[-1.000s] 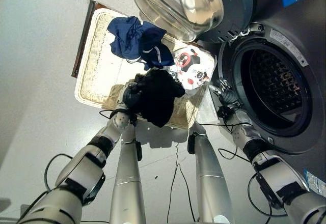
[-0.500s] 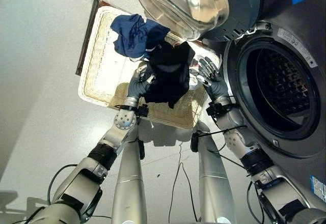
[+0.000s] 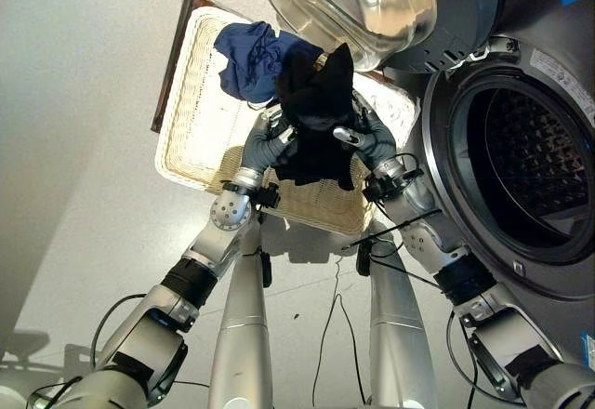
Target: Put the clothes into the washing machine.
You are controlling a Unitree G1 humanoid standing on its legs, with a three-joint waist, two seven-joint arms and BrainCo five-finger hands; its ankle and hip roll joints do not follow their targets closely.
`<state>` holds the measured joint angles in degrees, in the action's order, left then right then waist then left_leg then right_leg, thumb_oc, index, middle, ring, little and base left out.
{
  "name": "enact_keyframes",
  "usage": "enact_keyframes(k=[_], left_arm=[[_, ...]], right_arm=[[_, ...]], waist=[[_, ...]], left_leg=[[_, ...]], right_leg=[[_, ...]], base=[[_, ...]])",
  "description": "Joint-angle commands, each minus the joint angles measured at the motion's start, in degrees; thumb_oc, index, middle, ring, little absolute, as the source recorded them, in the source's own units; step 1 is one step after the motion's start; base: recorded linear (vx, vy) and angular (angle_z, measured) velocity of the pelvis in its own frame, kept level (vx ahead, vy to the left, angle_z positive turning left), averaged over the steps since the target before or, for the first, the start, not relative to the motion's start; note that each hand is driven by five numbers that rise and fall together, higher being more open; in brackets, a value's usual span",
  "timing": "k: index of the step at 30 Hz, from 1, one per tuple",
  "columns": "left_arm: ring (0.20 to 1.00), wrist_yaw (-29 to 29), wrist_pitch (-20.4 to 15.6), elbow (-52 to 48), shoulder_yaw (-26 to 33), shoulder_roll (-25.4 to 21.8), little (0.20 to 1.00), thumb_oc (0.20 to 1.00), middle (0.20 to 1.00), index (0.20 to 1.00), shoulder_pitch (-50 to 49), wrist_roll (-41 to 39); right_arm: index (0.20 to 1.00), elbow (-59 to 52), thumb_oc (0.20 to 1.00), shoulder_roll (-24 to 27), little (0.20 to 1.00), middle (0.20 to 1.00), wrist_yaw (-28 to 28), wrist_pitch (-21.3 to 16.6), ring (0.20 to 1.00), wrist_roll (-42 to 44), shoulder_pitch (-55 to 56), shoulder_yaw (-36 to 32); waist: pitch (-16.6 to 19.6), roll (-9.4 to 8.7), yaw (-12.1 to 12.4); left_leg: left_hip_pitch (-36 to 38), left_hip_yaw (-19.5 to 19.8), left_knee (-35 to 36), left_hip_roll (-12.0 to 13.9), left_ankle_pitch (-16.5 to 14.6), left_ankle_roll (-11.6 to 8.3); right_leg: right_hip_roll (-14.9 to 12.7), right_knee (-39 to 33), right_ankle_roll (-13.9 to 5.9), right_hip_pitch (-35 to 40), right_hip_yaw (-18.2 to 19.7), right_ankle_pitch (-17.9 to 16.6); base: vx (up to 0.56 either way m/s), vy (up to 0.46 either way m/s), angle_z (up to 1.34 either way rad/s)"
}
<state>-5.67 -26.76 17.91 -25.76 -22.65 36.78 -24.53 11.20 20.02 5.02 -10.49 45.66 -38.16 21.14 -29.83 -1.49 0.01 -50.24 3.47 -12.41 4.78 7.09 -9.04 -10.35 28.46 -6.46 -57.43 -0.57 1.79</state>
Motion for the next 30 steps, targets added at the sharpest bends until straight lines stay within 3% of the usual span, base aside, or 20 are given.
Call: enact_keyframes(k=[1,8,14,18,25,26,27,28,30], left_arm=[[0.200,2.85,-3.12,-9.14,0.34,1.43,0.200,0.200,0.200,0.200,3.43,-0.95],[0.200,3.39,-4.10,-12.55,1.13,1.35,0.200,0.200,0.200,0.200,2.44,-0.42],[0.200,4.17,-6.03,-15.40,2.11,1.11,0.200,0.200,0.200,0.200,1.96,-0.97],[0.200,5.57,-7.48,-17.00,2.72,1.26,0.200,0.200,0.200,0.200,1.75,-1.01],[0.200,7.52,-7.89,-19.66,3.05,1.33,0.200,0.200,0.200,0.200,1.71,-0.88],[0.200,7.60,-7.70,-19.79,3.05,1.44,0.200,0.200,0.200,0.200,1.75,-0.51],[0.200,7.95,-7.08,-19.86,2.91,1.52,0.200,0.200,0.200,0.200,2.13,-1.14],[0.200,7.91,-6.75,-19.97,2.86,1.61,0.200,0.200,0.200,0.200,2.28,-1.08],[0.200,8.14,-6.56,-19.79,2.63,1.62,0.200,0.200,0.200,0.200,2.58,-1.53]], right_arm=[[1.000,-7.88,1.000,-1.51,1.000,1.000,2.16,-2.30,1.000,0.56,-1.14,1.63],[1.000,-9.66,1.000,-1.49,1.000,1.000,2.65,-2.45,1.000,1.55,-0.25,1.50],[1.000,-11.15,1.000,-0.83,1.000,1.000,6.56,1.95,1.000,2.63,0.09,2.43],[1.000,-10.99,1.000,0.08,1.000,1.000,5.92,4.00,1.000,0.63,-0.10,3.41],[1.000,-10.31,1.000,0.87,1.000,1.000,7.37,5.37,1.000,0.27,0.18,4.42],[0.928,-10.19,0.928,0.83,0.928,0.928,7.82,5.52,0.928,0.81,0.10,4.48],[0.385,-10.16,0.385,0.57,0.385,0.385,8.30,5.99,0.385,1.53,-0.18,4.53],[0.200,-10.09,0.200,0.47,0.200,0.200,8.46,5.89,0.200,1.89,-0.38,4.70],[0.200,-9.94,0.200,0.26,0.200,0.200,8.94,5.59,0.200,2.93,-0.74,4.89]], waist=[[0.04,1.02,0.29],[0.04,1.18,0.45],[0.04,1.07,0.51],[0.04,1.09,0.71],[0.04,1.14,0.98],[0.04,1.13,0.99],[0.04,1.05,0.99],[0.04,1.02,1.02],[0.04,0.91,1.02]], left_leg=[[-1.68,0.89,-2.70,-6.19,-0.02,4.93],[-1.74,0.73,-2.79,-6.35,-0.07,5.01],[-1.55,0.48,-2.44,-6.34,0.02,5.07],[-1.62,0.55,-2.44,-6.44,0.09,5.05],[-1.51,0.76,-2.07,-6.72,0.21,5.11],[-1.55,0.79,-2.13,-6.76,0.19,5.14],[-1.43,0.77,-1.94,-6.80,0.26,5.19],[-1.42,0.75,-1.89,-6.81,0.29,5.20],[-1.49,0.70,-1.81,-6.80,0.34,5.19]], right_leg=[[3.13,-12.96,-0.93,3.33,-5.26,-11.92],[3.14,-12.89,-0.82,3.38,-5.43,-11.71],[3.17,-13.08,-0.82,3.33,-5.61,-11.92],[3.15,-13.07,-0.70,3.30,-5.77,-11.88],[3.18,-13.20,-0.61,3.36,-6.03,-11.94],[3.20,-13.13,-0.61,3.31,-6.04,-11.91],[3.27,-13.35,-0.62,3.42,-6.06,-12.04],[3.29,-13.42,-0.63,3.46,-6.07,-12.05],[3.31,-13.63,-0.61,3.47,-6.17,-12.12]], base=[[0.00,0.000,0.00],[0.00,0.000,0.00],[0.00,0.000,0.00],[0.00,0.000,0.00],[0.00,0.000,0.00],[0.00,0.000,0.00],[0.00,0.000,0.00],[0.00,0.000,0.00],[0.00,0.000,0.00]])
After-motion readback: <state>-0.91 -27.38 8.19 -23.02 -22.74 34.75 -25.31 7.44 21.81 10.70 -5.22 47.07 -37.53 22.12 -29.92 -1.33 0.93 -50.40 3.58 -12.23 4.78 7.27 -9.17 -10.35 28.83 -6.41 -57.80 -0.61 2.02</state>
